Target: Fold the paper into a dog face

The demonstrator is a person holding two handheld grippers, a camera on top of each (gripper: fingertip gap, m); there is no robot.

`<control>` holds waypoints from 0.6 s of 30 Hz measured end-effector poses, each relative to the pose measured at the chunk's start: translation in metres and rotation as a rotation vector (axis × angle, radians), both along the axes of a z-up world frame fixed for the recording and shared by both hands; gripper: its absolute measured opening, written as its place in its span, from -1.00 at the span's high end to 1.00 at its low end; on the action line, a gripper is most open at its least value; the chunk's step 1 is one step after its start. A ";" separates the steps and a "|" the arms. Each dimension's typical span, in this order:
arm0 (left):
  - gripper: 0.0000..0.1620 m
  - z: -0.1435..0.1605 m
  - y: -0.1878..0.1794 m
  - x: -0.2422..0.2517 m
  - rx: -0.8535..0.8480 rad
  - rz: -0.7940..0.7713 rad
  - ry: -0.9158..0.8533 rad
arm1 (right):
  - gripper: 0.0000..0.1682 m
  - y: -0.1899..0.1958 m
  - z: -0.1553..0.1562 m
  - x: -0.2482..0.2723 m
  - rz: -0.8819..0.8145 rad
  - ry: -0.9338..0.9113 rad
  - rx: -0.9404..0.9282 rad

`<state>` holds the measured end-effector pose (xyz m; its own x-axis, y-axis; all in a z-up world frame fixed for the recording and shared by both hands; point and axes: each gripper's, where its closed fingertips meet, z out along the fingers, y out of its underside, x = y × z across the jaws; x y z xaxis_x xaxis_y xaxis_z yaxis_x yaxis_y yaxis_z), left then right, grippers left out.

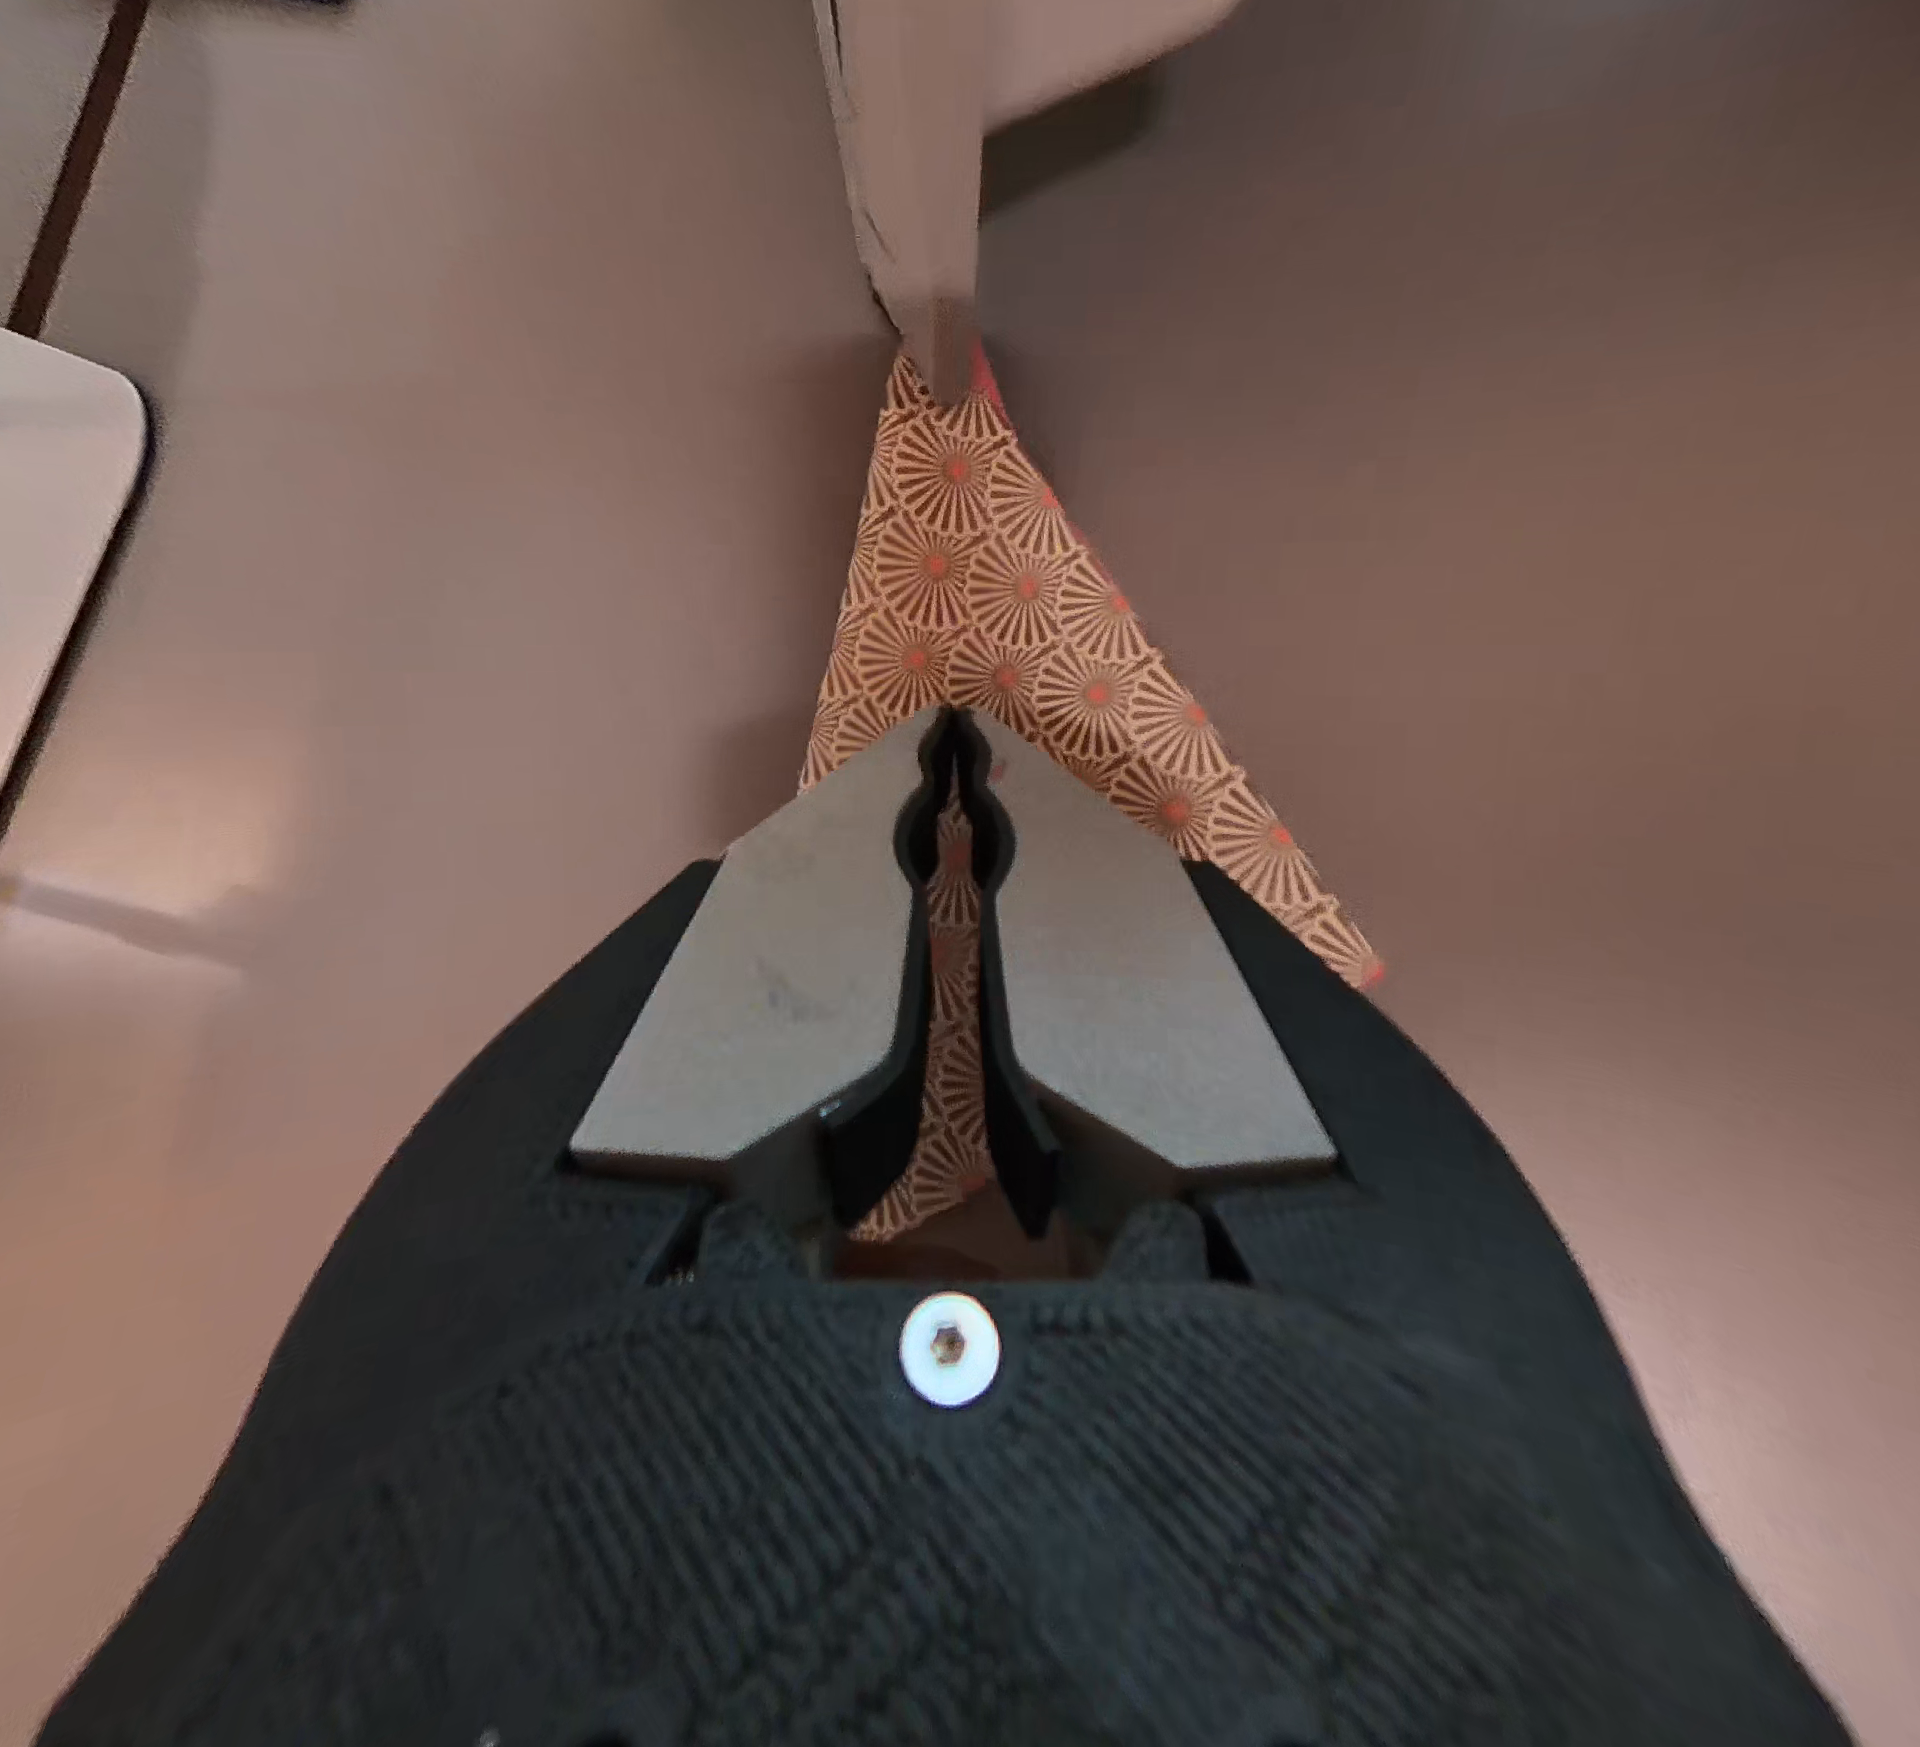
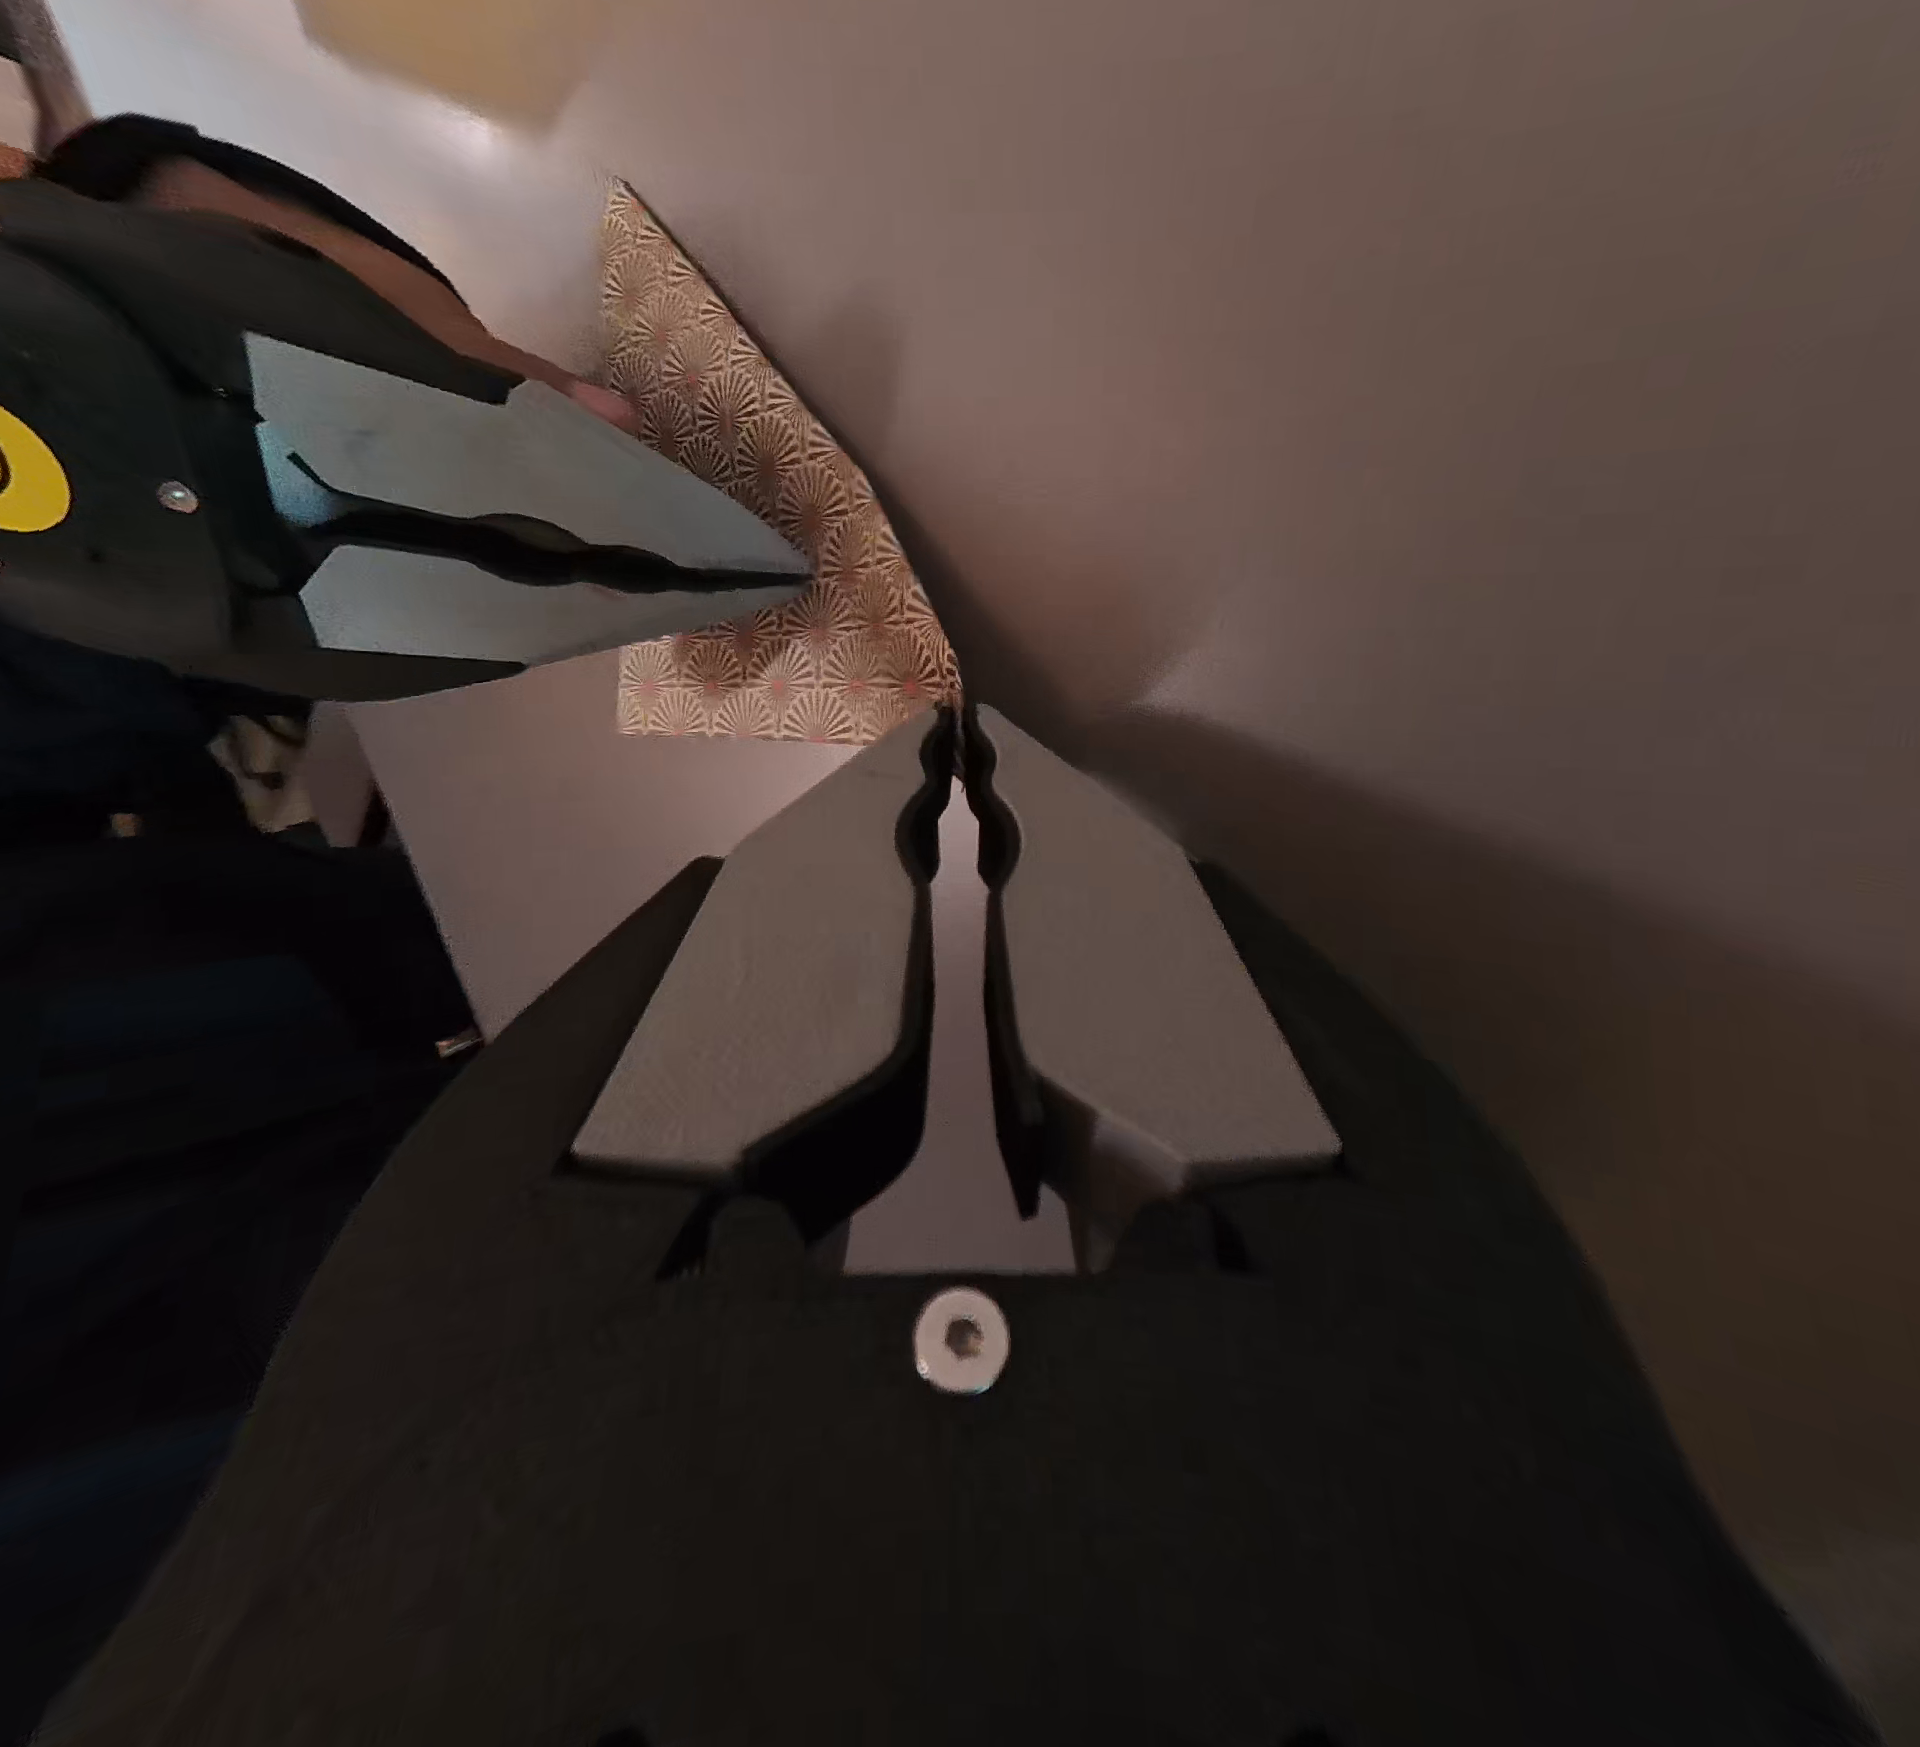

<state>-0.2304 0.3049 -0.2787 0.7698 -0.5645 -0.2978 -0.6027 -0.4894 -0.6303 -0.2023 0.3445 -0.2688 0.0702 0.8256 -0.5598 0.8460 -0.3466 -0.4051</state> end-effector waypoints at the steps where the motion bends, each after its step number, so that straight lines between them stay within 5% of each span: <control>1: 1.00 0.000 0.001 0.000 0.005 0.002 0.004 | 1.00 0.001 0.001 -0.001 0.006 0.007 0.033; 11: 1.00 0.017 0.009 0.012 0.058 -0.034 -0.067 | 1.00 -0.005 0.016 -0.009 0.078 0.063 0.238; 18: 1.00 0.001 0.015 0.008 0.048 -0.041 0.029 | 1.00 -0.007 0.019 -0.010 0.097 0.078 0.253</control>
<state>-0.2221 0.3203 -0.2778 0.7369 -0.5802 -0.3470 -0.6401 -0.4337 -0.6342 -0.2120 0.3374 -0.2498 -0.0511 0.9406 -0.3356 0.8331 -0.1452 -0.5337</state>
